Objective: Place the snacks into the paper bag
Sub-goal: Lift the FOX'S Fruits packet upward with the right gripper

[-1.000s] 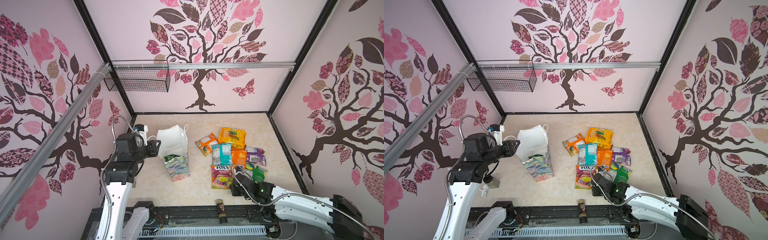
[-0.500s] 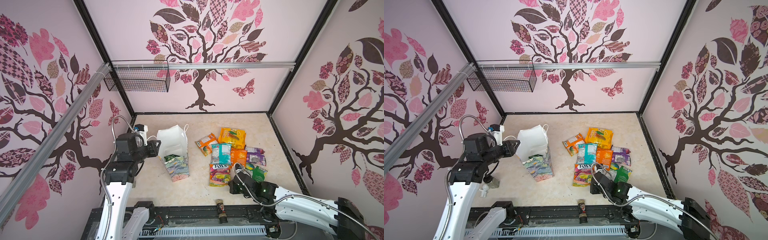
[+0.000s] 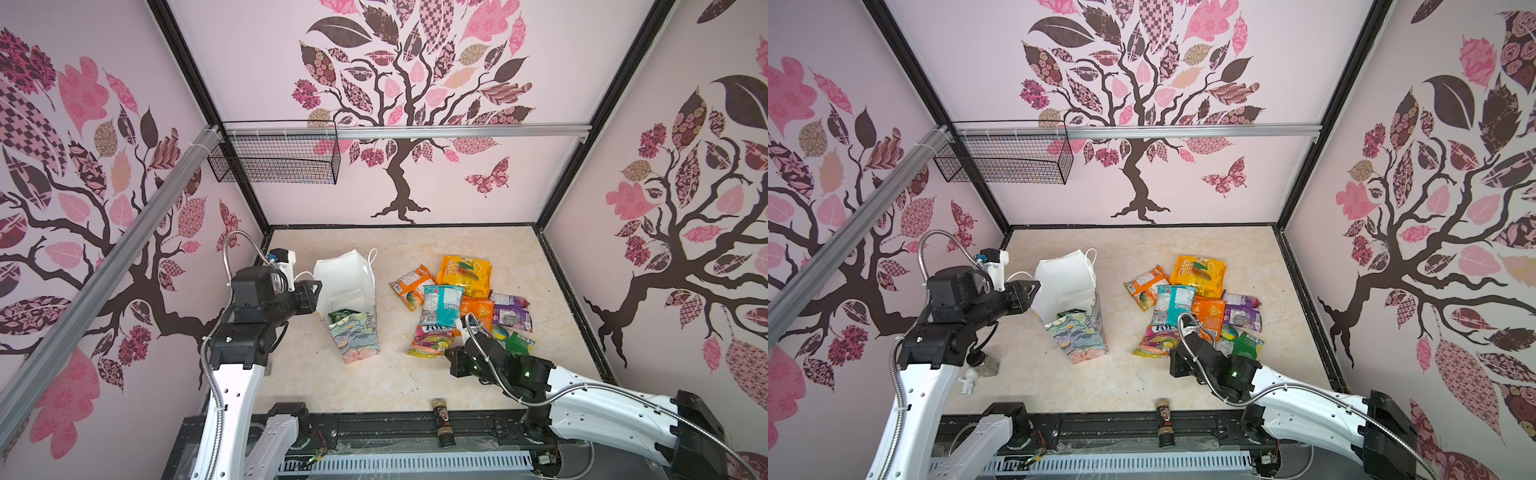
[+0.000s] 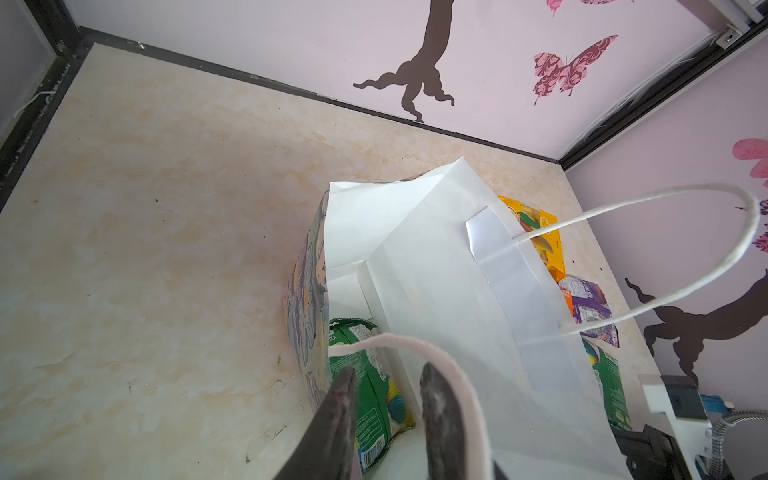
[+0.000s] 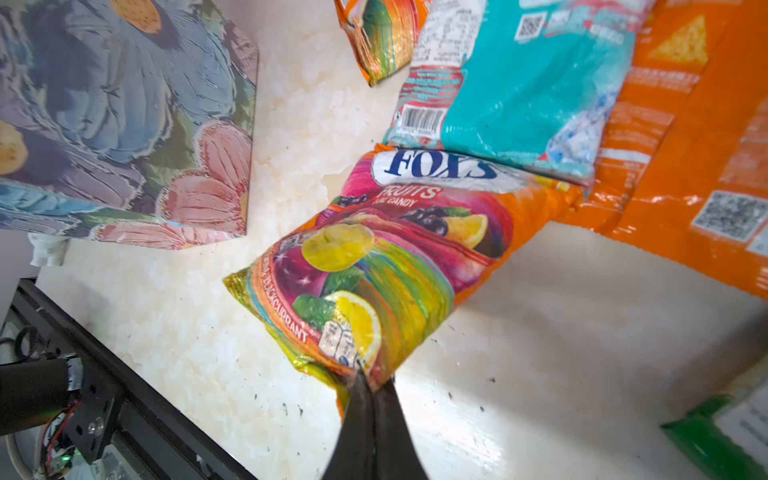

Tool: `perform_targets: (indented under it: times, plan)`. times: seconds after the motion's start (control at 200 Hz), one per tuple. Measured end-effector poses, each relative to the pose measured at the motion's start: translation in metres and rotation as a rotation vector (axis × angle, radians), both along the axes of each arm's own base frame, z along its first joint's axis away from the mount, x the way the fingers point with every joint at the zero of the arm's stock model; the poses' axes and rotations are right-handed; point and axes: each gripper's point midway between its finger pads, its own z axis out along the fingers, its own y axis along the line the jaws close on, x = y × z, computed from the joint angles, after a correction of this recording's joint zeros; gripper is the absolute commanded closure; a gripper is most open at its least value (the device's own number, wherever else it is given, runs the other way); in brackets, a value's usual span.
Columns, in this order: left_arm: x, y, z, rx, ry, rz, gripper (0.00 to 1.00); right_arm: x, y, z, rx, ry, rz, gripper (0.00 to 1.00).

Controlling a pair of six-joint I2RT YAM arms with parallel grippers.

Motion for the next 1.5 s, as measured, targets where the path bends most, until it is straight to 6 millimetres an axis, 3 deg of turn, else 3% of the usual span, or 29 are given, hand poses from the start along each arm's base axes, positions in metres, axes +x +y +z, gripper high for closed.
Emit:
perform_targets:
  times: [0.7, 0.945, 1.5]
  plan:
    - [0.001, 0.001, -0.001, 0.005, 0.003, 0.008, 0.7, 0.036, 0.036, 0.1, 0.044, -0.233, 0.046, 1.0]
    - [0.002, 0.002, 0.0, 0.003, -0.001, 0.016, 0.71, 0.041, 0.043, 0.122, 0.044, -0.275, 0.066, 1.0]
    - [0.0, 0.003, 0.002, -0.012, -0.006, 0.03, 0.72, 0.038, 0.074, 0.217, 0.101, -0.406, 0.229, 1.0]
